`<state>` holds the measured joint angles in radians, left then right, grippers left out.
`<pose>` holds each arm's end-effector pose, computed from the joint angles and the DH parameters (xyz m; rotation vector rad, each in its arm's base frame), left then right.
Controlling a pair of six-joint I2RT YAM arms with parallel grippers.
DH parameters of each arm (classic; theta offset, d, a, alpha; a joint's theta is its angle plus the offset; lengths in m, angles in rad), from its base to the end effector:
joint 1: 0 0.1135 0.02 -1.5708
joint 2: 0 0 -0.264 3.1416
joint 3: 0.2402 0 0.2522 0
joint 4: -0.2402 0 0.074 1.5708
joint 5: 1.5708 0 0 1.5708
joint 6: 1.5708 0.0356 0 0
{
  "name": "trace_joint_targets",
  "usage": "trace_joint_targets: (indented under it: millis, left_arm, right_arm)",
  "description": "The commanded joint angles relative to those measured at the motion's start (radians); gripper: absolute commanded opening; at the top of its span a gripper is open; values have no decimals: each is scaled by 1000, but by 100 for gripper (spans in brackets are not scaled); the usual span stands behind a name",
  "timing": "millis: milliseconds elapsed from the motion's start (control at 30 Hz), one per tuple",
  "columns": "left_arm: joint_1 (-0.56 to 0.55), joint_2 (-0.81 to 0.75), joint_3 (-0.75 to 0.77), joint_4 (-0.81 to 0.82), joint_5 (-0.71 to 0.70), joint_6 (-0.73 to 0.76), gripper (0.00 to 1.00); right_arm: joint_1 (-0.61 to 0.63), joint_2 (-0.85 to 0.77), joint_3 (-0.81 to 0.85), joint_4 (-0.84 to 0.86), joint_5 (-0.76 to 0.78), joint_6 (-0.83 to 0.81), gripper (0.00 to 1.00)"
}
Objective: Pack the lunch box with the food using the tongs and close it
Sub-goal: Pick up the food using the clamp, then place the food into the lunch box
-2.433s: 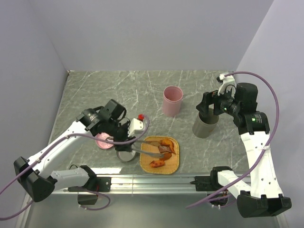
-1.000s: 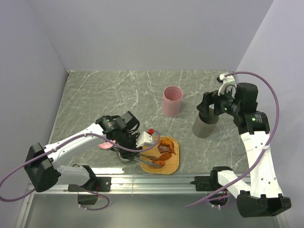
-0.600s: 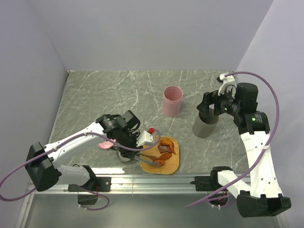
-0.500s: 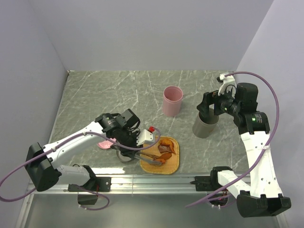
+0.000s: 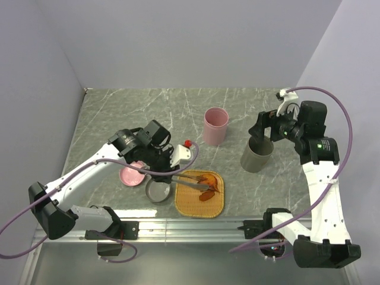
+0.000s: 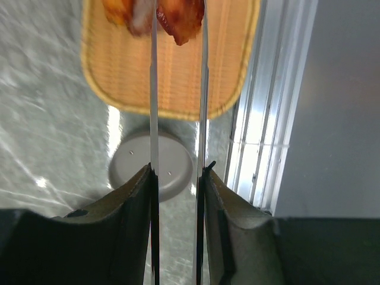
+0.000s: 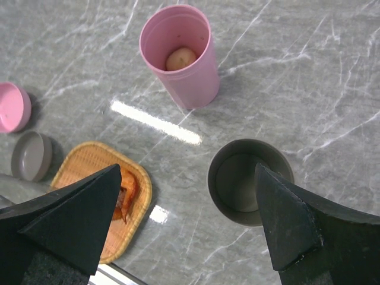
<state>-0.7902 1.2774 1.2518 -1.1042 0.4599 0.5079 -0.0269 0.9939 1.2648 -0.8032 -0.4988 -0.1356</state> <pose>0.1543 -0.1783 0.3242 1.7354 2.0542 -0.7071 0.1871 0.0120 0.4047 -0.4069 2.0185 0.4228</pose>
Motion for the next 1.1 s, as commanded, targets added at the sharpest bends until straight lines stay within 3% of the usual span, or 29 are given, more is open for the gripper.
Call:
trace_joint_targets:
  millis: [0, 267, 600, 767, 1067]
  left_arm:
    - [5, 22, 127, 14, 81, -25, 21]
    - [12, 144, 326, 142, 137, -124, 21]
    - [11, 413, 645, 314, 177, -276, 21]
    - [0, 529, 728, 395, 197, -331, 22]
    - [-35, 674, 842, 431, 207, -353, 22]
  right_arm:
    - [-42, 15, 73, 15, -49, 27, 100]
    - [-94, 45, 126, 16, -96, 65, 100]
    - [-116, 104, 306, -62, 52, 41, 100]
    - [-171, 143, 353, -60, 108, 74, 100]
    - [-235, 184, 375, -59, 40, 103, 100]
